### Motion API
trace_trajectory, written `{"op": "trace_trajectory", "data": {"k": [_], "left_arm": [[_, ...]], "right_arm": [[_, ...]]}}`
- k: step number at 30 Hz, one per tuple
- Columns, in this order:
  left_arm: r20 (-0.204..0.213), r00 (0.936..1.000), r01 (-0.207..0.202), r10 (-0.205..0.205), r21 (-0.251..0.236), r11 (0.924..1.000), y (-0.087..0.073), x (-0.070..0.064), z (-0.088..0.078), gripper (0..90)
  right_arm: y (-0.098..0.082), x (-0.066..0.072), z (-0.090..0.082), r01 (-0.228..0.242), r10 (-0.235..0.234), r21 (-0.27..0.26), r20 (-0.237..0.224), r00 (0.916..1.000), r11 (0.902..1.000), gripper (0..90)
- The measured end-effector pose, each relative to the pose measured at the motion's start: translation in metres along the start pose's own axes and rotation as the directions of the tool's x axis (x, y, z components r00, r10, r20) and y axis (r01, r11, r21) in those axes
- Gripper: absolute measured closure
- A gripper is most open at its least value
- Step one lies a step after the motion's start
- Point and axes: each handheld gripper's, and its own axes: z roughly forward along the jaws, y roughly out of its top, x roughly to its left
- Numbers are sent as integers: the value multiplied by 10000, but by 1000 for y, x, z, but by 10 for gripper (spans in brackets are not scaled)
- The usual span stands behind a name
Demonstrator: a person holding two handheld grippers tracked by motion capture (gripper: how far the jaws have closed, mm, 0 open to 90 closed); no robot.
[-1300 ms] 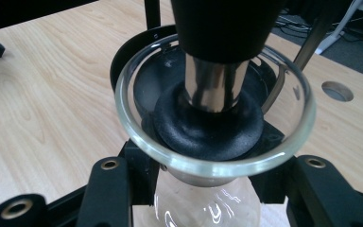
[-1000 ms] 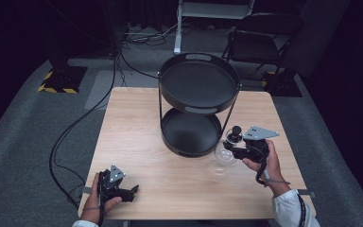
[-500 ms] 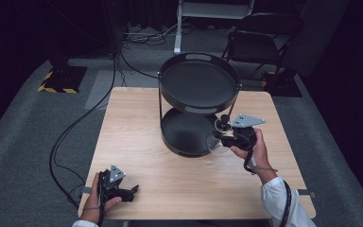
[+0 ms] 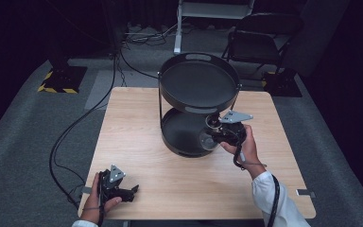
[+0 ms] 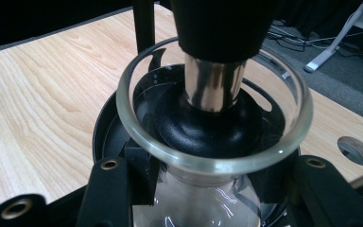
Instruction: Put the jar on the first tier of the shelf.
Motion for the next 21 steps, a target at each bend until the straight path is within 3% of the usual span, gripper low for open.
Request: {"op": "trace_trajectory", "data": {"k": [16, 17, 21], "left_arm": [[0, 10000, -2, 2, 0, 10000, 0, 0, 0, 0], [2, 10000, 1, -1, -1, 10000, 0, 0, 0, 0], [5, 10000, 8, -8, -3, 10000, 0, 0, 0, 0]], "right_arm": [[2, 4, 25, -193, 192, 326, 22, 9998, 9993, 512], [2, 6, 27, -410, 409, 518, 26, 9992, 9978, 512], [1, 3, 34, -263, 258, 454, 109, 9996, 9986, 512]]}}
